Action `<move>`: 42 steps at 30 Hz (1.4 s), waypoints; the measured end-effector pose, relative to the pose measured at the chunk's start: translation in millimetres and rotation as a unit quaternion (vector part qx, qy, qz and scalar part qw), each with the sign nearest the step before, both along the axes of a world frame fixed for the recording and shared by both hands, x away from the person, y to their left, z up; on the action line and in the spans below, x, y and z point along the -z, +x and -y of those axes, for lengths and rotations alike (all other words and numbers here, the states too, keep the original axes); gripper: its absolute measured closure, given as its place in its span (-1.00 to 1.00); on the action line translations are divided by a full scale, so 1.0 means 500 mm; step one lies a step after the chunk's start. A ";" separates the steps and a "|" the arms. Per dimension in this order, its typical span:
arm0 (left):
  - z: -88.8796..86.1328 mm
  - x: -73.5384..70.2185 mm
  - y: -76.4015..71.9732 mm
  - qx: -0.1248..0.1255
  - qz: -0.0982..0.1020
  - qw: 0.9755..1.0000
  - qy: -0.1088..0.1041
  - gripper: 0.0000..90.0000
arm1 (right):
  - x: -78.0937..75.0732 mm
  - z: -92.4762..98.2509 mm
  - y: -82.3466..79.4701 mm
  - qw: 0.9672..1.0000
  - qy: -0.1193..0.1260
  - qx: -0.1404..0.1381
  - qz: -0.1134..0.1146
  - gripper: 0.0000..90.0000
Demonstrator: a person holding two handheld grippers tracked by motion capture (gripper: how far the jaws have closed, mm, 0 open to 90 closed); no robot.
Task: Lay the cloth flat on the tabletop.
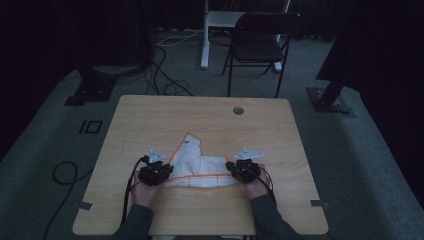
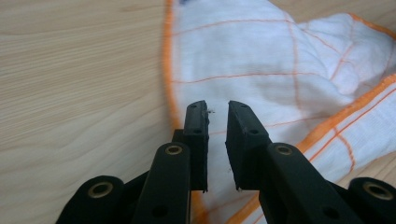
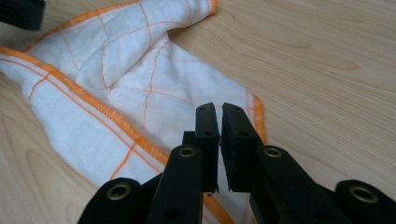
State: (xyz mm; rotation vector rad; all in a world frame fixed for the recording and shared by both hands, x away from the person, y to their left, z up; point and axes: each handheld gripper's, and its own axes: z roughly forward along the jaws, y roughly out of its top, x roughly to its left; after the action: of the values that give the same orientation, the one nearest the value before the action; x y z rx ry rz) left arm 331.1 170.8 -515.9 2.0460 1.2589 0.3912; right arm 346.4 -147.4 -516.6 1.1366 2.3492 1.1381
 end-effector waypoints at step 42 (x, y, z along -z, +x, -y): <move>-0.019 0.018 -0.116 0.012 -0.022 0.998 0.050 0.53 | 0.016 0.083 -0.077 0.999 -0.019 -0.008 -0.038 0.77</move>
State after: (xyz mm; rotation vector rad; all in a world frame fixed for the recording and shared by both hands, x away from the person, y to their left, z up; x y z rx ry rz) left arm 273.0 180.2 -525.0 2.1640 1.2616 0.4074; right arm 308.0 -189.0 -524.5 1.1695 2.4303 1.0684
